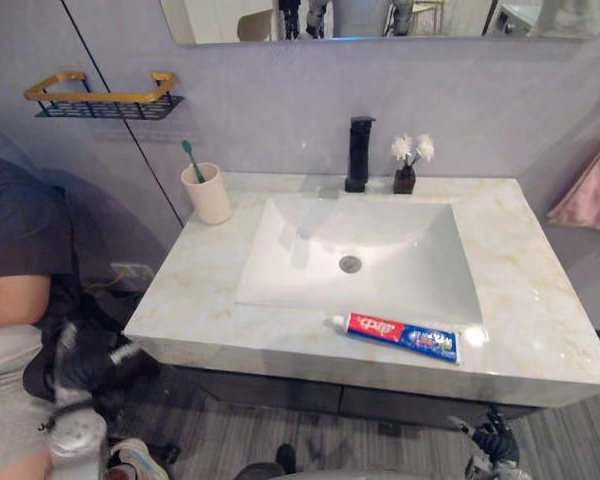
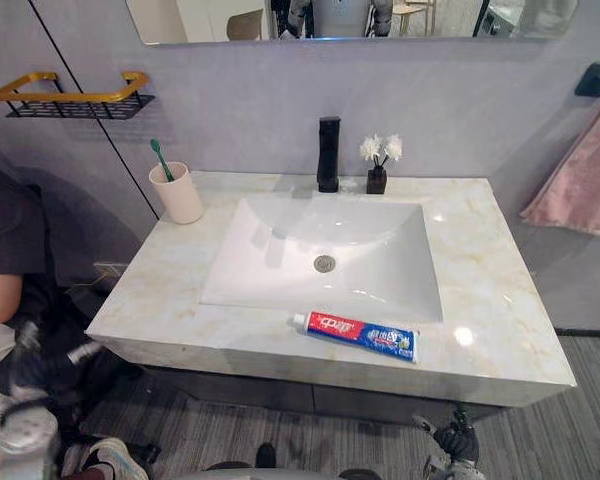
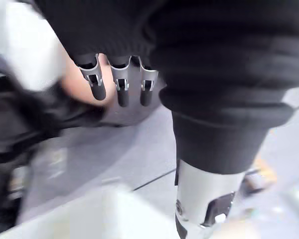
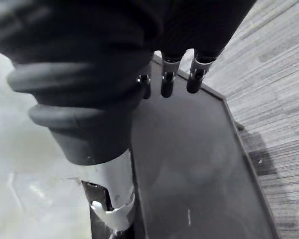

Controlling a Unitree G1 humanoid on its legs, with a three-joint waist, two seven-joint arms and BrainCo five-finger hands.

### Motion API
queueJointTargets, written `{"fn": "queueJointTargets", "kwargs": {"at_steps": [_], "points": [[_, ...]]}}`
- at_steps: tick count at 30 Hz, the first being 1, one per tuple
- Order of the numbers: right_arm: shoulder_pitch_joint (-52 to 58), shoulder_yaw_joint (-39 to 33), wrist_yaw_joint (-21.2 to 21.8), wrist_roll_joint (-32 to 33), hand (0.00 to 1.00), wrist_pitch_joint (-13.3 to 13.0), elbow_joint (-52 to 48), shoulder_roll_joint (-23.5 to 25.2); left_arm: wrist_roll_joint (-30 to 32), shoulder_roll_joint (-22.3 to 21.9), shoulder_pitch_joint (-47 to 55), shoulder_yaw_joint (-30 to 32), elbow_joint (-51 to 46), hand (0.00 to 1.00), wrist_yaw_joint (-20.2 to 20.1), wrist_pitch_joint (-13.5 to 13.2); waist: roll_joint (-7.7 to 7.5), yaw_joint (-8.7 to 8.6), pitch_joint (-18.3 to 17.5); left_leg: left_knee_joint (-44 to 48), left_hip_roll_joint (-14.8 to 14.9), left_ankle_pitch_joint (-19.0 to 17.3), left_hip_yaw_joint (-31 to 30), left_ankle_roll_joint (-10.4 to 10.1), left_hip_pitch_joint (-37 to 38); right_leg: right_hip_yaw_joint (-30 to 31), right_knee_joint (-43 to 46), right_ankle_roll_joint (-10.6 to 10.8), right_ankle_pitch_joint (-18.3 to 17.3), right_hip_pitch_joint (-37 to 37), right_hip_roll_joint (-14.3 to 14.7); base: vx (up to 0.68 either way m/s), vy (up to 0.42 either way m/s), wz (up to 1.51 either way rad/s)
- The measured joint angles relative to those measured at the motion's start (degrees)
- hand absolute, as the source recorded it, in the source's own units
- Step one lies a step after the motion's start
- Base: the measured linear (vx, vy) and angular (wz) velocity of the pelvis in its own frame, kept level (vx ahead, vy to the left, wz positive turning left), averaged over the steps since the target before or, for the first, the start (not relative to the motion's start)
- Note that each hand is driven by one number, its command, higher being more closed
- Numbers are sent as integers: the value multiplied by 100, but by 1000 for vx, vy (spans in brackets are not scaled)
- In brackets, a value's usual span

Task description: Organize washtable

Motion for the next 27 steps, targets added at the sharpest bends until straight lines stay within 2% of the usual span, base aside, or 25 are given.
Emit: {"fn": "queueJointTargets", "kwargs": {"at_steps": [3, 5, 9, 10, 12, 14, 15, 16, 19, 23, 27], "points": [[78, 0, 3, -73, 0, -37, -32, 9, 321, 0, -130, -100, -1315, 0, 182, -133, 18, -22, -24, 126, -26, -69, -59, 47, -26, -54, -28, 1, 0, 94, -9, 61, -17, 9], [119, 0, 2, -120, 0, -89, -63, 17, 622, 32, -453, -399, -2034, 0, 244, -243, 66, -29, -47, 129, -23, -70, -78, 48, -27, -103, -28, 0, 0, 104, -7, 10, -28, 7], [109, 14, 64, -188, 0, -92, -59, 5, 1229, 412, -969, -1684, -2565, 0, 287, -419, 112, -47, -75, 143, -19, -70, -117, 50, 20, -118, -26, -14, -14, 150, -5, -61, -10, 4], [84, 89, 143, -189, 0, -94, -6, -14, 1445, 574, -1273, -2577, -2671, 0, 163, -546, 113, -129, -77, 139, -20, -68, -157, 49, 26, -135, 27, -1, -59, 149, 3, -87, -11, 13], [17, 163, 200, -197, 0, -89, 129, -78, 1586, 635, -1426, -3181, -2672, 0, 13, -635, 106, -213, -82, 102, -27, -49, -189, 21, 35, -133, 88, -29, -97, 128, 2, -71, -11, 9], [-102, 357, 282, -201, 0, -87, 372, -146, 1730, 689, -1746, -4314, -2474, 0, -334, -806, 140, -321, -95, 45, -23, -5, -194, -32, 29, -126, 108, -27, -94, 78, 8, -59, 3, -1], [-130, 365, 289, -201, 0, -88, 435, -147, 1787, 692, -1829, -4510, -2362, 0, -398, -830, 156, -334, -104, 45, -24, 0, -195, -28, 32, -126, 113, -6, -82, 78, 8, -45, 1, -3], [-169, 381, 307, -200, 0, -85, 557, -152, 1925, 684, -2070, -4997, -2016, 0, -553, -866, 187, -350, -127, 46, -22, 10, -190, -13, 41, -123, 119, 4, -77, 78, 10, 0, 0, 0], [-227, 540, 362, -198, 0, -86, 748, -214, 2297, 547, -2351, -5692, -1389, 0, -731, -876, 166, -405, -122, 46, -4, 16, -201, -18, 33, -105, 118, 6, -76, 71, 31, 0, 0, 0], [-371, 569, 360, -198, 0, -90, 805, -222, 2627, 278, -2428, -6114, -833, 0, -1038, -849, 102, -535, -96, 46, -1, 15, -143, -18, 21, -30, 99, 6, -75, 25, 47, 16, -7, -7], [-478, 579, 359, -198, 0, -91, 920, -212, 2911, 108, -2712, -6283, -325, 0, -1085, -784, -8, -560, -30, 32, 0, 14, -94, -18, -8, 24, 64, 3, -66, -25, 76, 17, -7, -10]]}}
